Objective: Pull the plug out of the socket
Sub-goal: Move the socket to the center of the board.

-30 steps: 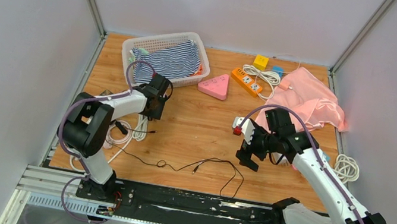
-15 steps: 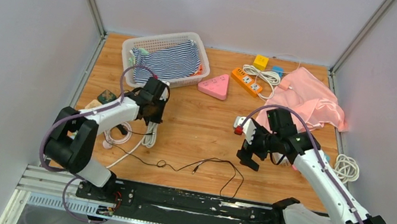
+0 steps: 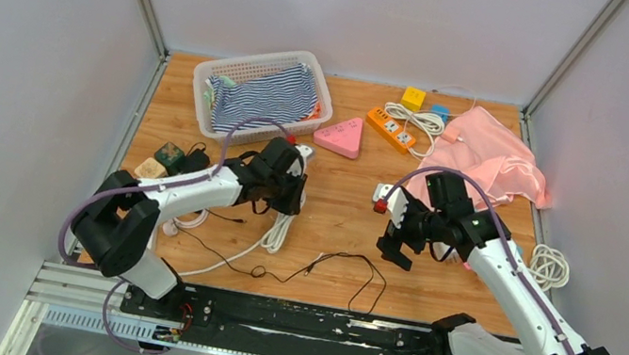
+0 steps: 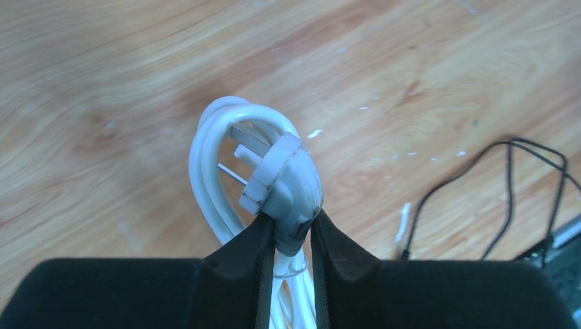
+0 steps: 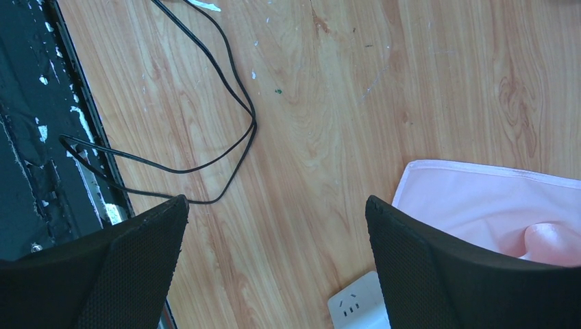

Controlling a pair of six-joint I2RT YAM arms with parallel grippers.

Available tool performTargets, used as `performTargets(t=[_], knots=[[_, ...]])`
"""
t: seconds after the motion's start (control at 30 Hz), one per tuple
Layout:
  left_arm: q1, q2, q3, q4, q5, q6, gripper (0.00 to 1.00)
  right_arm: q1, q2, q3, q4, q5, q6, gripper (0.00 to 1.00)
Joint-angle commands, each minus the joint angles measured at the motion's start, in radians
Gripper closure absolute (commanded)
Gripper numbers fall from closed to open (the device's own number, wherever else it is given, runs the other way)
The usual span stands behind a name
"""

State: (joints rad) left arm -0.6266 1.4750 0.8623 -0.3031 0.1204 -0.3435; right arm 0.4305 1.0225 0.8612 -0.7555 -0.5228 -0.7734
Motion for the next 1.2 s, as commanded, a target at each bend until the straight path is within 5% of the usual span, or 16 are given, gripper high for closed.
performTargets(t=[0.0, 0.3, 0.57, 1.17], knots=[[-0.065, 0.039, 0.104, 0.082, 0.056, -0.048, 0.90, -0.015, -0.013, 0.010, -0.014, -0.011, 0.011, 0.00], [-0.123, 0.185, 0.271, 0.228, 0.135, -0.149, 0.91, -0.052, -0.036, 0.017, -0.007, 0.011, 0.030, 0.00], [-0.180, 0.347, 0.428, 0.293, 0.109, -0.229, 0.91, -0.216, -0.107, 0.021, 0.062, 0.107, 0.145, 0.00], [-0.255, 0.652, 0.871, 0.298, 0.087, -0.315, 0.89, -0.234, -0.138, 0.010, 0.131, 0.268, 0.205, 0.00]])
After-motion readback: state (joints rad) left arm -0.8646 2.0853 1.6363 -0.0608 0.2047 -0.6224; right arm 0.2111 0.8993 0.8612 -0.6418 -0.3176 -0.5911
